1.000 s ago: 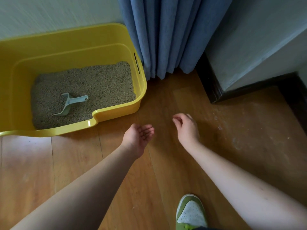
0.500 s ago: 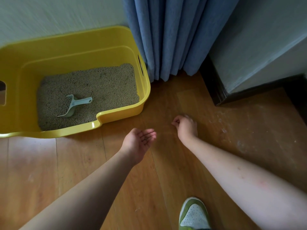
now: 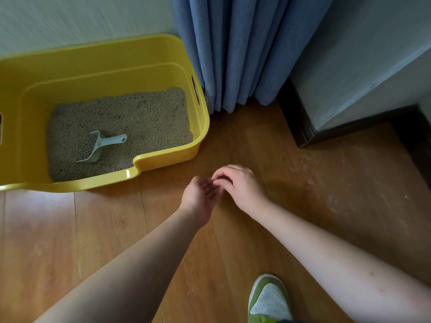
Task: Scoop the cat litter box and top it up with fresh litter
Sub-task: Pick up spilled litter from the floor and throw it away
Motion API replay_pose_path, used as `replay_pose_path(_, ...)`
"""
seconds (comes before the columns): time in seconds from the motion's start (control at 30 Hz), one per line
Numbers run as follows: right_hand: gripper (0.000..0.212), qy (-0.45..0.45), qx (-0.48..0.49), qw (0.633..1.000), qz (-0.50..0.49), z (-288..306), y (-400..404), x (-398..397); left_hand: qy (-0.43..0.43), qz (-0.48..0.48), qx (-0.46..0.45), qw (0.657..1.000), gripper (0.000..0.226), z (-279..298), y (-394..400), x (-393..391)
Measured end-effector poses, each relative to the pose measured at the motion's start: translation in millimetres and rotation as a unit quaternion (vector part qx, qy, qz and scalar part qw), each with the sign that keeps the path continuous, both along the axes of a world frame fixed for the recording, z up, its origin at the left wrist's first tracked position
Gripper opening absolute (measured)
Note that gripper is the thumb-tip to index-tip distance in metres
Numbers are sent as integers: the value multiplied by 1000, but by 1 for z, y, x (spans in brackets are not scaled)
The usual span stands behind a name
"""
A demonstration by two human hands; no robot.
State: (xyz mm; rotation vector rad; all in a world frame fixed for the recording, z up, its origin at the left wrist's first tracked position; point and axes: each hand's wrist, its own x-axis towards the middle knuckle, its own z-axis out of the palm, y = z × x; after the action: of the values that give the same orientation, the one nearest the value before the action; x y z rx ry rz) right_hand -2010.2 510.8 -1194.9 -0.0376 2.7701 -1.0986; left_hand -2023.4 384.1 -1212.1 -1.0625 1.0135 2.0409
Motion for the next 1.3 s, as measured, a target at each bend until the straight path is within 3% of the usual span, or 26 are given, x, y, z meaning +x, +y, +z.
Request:
replay_pose_path(0.17,19,-40,61,988,-133,-27,27,-16,-2,-1,-10,1000,45,-2,-6,-2)
replay_pose_path(0.33,25,-104,133,982,-89,-66,26,-21,-3,7,-3,1000,45,1,-19,0)
replay_pose_path(0.57,13,-70,184,977,-88,-80,18,-23,-10,17,-6,1000,45,2,-28,-5)
replay_pose_path(0.77,9,-2,49,997,-51,-45,3,-12,-22,15,-7,1000,42,-1,-22,-7)
replay_pose_path(0.9,12,46,34,998,9,-28,-8,-9,-20,15,-14,1000,34,-2,-12,-13)
replay_pose_path(1.03,21,2,-25,993,-119,-34,10,-21,-18,20,-20,999,42,-3,-11,-18)
replay_pose_path(1.1,23,-49,0,985,-164,-47,20,-35,-21,25,-20,999,45,-4,-14,-15)
replay_pose_path(1.17,26,-95,53,983,-145,-62,25,-47,-23,30,-16,999,46,-5,-17,-12)
replay_pose_path(1.3,26,-101,114,982,-111,-81,23,-59,-21,10,-12,1000,47,0,-27,-10)
